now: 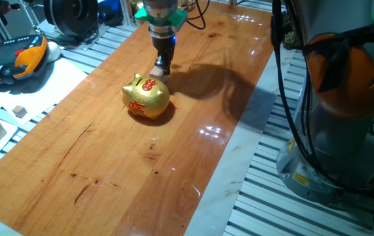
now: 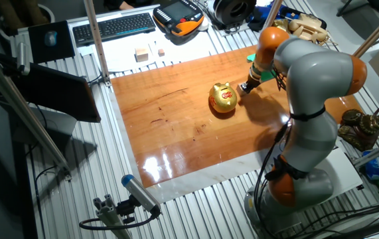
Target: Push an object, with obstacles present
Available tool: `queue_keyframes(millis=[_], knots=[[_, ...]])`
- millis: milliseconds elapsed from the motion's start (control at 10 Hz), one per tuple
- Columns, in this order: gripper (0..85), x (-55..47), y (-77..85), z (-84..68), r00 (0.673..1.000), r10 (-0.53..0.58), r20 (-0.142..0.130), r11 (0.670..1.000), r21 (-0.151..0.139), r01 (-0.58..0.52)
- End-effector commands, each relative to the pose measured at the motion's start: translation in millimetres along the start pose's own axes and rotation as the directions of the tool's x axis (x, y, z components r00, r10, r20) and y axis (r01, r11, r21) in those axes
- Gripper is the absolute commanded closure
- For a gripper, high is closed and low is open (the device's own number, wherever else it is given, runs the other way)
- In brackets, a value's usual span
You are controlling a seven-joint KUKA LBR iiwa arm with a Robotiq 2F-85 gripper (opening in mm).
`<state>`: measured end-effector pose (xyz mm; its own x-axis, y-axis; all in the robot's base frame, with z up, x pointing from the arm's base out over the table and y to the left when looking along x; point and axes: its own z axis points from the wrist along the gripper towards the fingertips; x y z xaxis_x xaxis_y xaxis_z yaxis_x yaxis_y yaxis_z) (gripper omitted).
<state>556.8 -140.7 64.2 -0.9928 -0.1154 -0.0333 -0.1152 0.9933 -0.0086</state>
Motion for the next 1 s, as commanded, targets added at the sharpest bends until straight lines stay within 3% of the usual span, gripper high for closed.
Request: queue_keyframes(millis=[0,600,800,900], knots=[[85.0,-2.4,0.0,1.3,1.000,0.000,0.000,1.000,-0.002,0.000],[85.0,-21.8,2.2,-3.3,1.000,0.004,0.000,1.000,0.011,-0.004],[85.0,-33.7,1.8,-12.0,1.000,0.004,-0.015,1.000,0.015,-0.004],[85.0,-34.4,1.5,-12.8,1.000,0.004,-0.015,1.000,0.015,-0.004]])
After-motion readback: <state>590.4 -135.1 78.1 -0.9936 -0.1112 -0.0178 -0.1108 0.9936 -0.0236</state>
